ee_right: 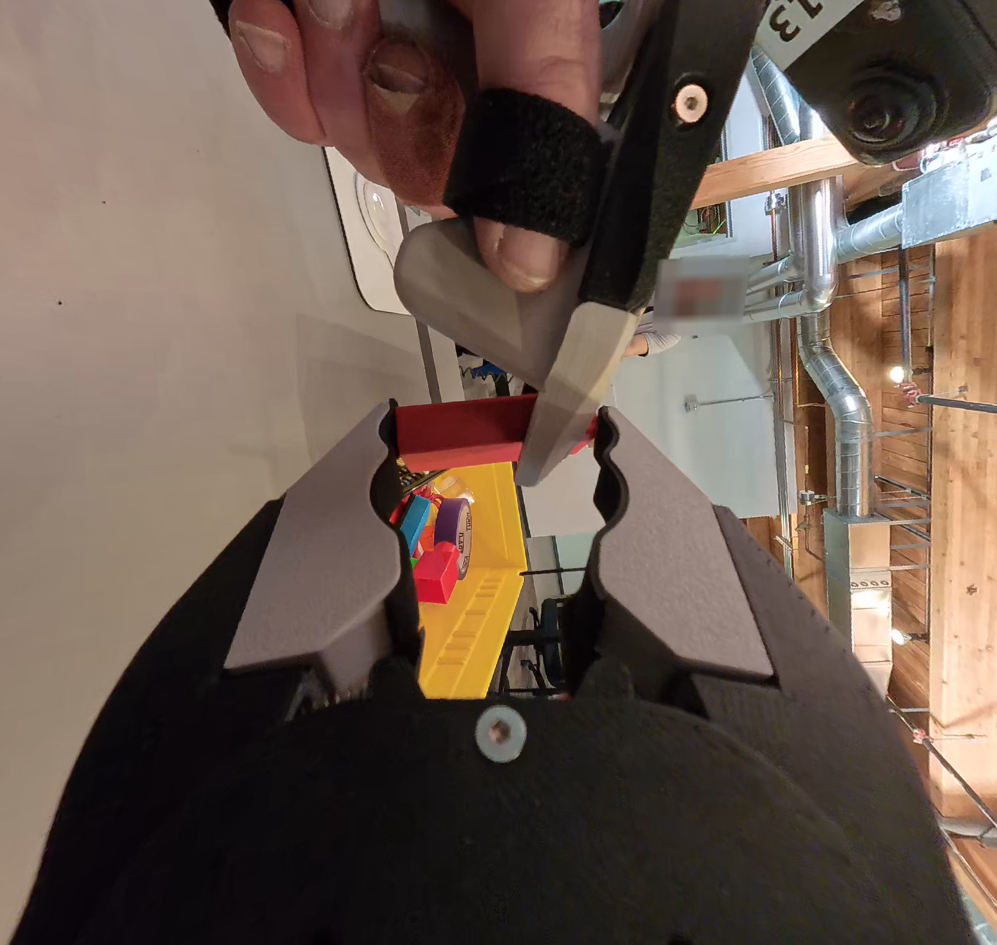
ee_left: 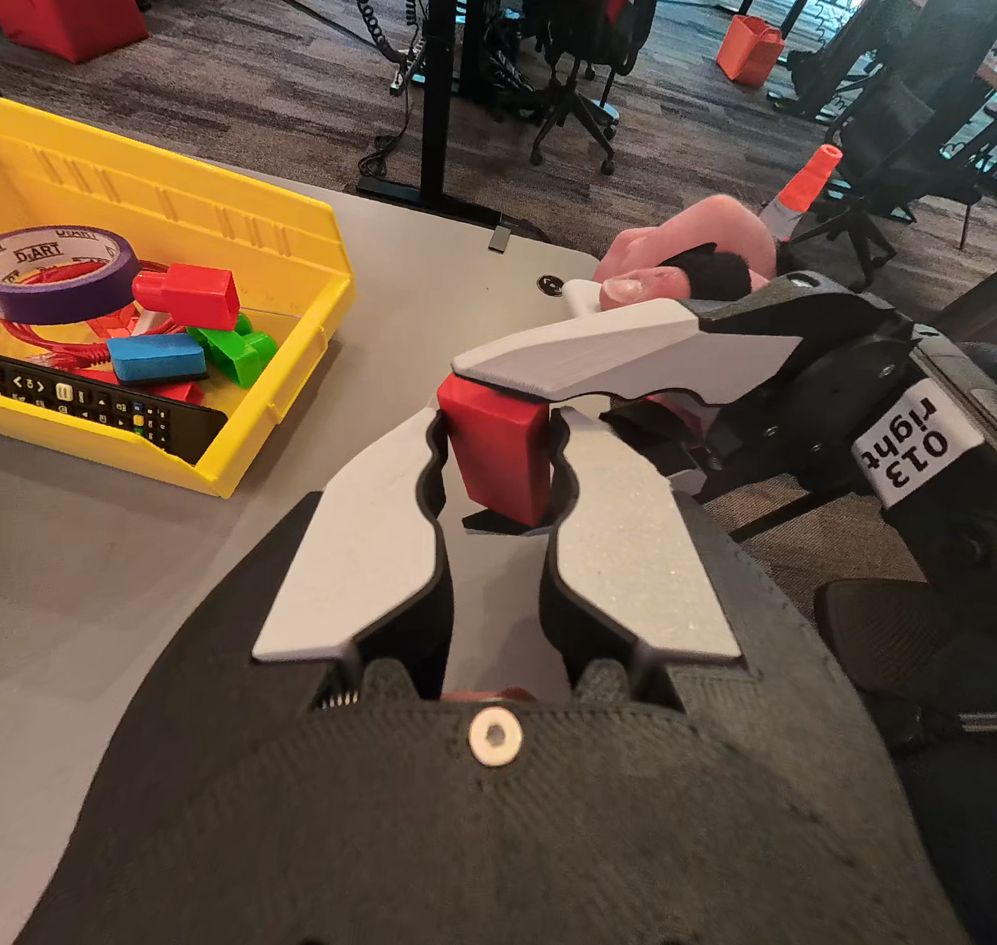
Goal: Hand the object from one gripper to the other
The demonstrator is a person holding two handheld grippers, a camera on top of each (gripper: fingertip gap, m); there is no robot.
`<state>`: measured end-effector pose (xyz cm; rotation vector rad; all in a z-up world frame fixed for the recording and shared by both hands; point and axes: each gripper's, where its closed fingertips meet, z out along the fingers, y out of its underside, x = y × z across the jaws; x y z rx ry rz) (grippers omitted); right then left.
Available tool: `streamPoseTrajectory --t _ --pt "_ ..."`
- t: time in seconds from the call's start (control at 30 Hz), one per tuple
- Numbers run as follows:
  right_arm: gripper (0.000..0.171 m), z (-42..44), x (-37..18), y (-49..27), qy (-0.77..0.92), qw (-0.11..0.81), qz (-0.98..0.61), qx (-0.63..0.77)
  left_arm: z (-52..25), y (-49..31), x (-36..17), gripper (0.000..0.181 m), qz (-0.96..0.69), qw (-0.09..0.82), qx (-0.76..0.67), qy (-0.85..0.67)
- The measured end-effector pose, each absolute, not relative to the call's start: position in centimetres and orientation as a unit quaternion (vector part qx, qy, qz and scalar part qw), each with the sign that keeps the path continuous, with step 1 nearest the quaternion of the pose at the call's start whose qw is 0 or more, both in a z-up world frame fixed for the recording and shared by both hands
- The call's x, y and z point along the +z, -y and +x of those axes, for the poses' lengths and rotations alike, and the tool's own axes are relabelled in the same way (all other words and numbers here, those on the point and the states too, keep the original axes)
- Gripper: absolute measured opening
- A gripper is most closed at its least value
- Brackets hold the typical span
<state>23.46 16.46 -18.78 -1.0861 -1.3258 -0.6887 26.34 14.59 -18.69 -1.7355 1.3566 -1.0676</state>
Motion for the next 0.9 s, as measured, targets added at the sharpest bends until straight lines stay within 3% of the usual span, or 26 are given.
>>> streamPoseTrajectory --t 0.37,0.57,0.73,0.9 --pt "0.069 23.2 -16.6 -14.9 0.535 0.672 -0.487 -0.159 26.2 -13.2 -16.7 0.04 -0.624 0.337 -0.484 -0.514" --pt "0.07 22.6 -12.7 -11.3 0.481 0.741 -0.458 0.102 24.6 -11.7 -13.2 0.046 -0.543 0.305 -0.64 -0.45" --pt "0.07 23.0 -9.0 -7.1 0.417 0.725 -0.365 0.409 23.6 -9.7 -11.4 0.046 -0.458 0.24 -0.756 -0.402" --pt "0.069 22.9 -8.9 -6.3 0.402 0.72 -0.311 0.473 23.9 -7.1 -10.6 0.051 -0.383 0.189 -0.823 -0.375"
